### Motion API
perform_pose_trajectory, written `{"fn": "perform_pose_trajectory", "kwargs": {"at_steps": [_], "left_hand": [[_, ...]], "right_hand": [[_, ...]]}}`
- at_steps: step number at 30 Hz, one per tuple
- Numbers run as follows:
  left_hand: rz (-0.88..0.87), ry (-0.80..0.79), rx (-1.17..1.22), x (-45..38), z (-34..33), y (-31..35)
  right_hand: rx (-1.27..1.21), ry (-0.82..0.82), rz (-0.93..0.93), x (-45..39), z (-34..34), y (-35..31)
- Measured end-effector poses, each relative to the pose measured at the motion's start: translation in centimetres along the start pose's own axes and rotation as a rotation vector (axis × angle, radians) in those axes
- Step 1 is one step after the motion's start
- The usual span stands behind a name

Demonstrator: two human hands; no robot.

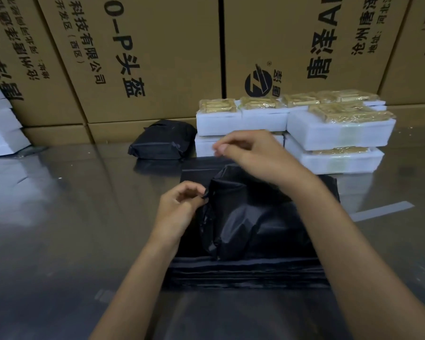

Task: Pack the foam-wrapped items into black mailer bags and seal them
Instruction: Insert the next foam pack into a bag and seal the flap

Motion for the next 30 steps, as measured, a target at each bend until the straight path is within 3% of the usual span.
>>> {"fn": "perform_pose_trajectory", "kwargs": {"at_steps": [2, 8, 13, 20, 27, 30], "left_hand": [[-0.074, 0.007, -0.004, 0.2, -0.1, 0.7], [-0.156, -0.012, 0.052, 0.0, 1.0, 1.1], [-0.120, -0.016, 0.327, -0.6, 1.1, 1.0], [-0.056, -0.015, 0.351, -0.4, 1.1, 1.0], [-0.067, -0.020, 0.305, -0.2, 1.1, 1.0], [-0.144, -0.002, 0.151, 0.0, 1.2, 1.6]], "right_hand": [[0.052, -0.137, -0.044, -1.3, -2.7, -0.1], [0.100, -0.306, -0.086, -1.9, -4.8, 1.5], [0.119, -0.409, -0.104, -0.9, -2.8, 1.1], [0.175, -0.098, 0.044, -1.0, -1.7, 0.2], [0.419, -0.103, -0.010, -0.9, -1.4, 0.4], [0.216, -0.119, 0.013, -0.5, -0.9, 0.1]]}}
Point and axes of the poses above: each hand's wrist, its own x-axis away from the middle knuckle, its own z-axis out of the back of the hand, y = z × x, the point moved 5 cm from there along -x, towards the middle knuckle, and after that the axes turned 10 degrees about -y, right-handed, at the moved point
